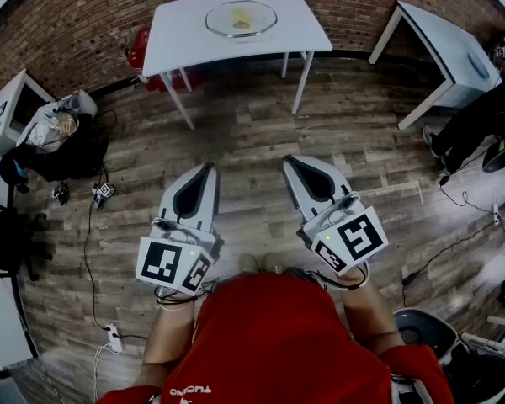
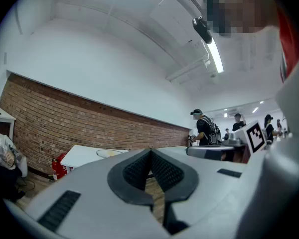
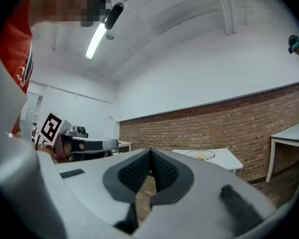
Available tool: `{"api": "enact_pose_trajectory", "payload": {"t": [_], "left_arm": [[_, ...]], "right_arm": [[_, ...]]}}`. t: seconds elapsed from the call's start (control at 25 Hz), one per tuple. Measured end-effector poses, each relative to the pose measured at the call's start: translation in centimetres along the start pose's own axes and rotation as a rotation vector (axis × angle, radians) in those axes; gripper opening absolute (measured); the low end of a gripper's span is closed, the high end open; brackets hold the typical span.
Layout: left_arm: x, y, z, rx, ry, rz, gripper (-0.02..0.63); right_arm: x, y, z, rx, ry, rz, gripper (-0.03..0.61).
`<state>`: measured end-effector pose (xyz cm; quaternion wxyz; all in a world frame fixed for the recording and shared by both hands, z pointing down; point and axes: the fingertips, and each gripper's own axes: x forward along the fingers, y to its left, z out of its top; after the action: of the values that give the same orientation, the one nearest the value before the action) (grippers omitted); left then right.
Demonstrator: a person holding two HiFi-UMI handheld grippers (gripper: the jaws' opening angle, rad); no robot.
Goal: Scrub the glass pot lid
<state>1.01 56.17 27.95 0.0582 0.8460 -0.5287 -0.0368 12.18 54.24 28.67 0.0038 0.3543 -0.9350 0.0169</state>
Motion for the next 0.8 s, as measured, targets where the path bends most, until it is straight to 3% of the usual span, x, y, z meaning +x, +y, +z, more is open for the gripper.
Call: {"api": "enact_pose_trajectory", "payload": {"t": [0.52, 0.8], "left_arm": [[1.2, -0.1, 0.4, 0.012, -0.004, 0.003, 0.017], [3.0, -0.4, 1.5, 0.021, -0.030, 0.036, 0.017]], "right_arm": [[-0.1, -1.1, 0.5, 0.009, -0.013, 0.008, 0.029], [-1.0, -4.4, 1.5, 0.018, -0.044, -0.006, 0.029]]}}
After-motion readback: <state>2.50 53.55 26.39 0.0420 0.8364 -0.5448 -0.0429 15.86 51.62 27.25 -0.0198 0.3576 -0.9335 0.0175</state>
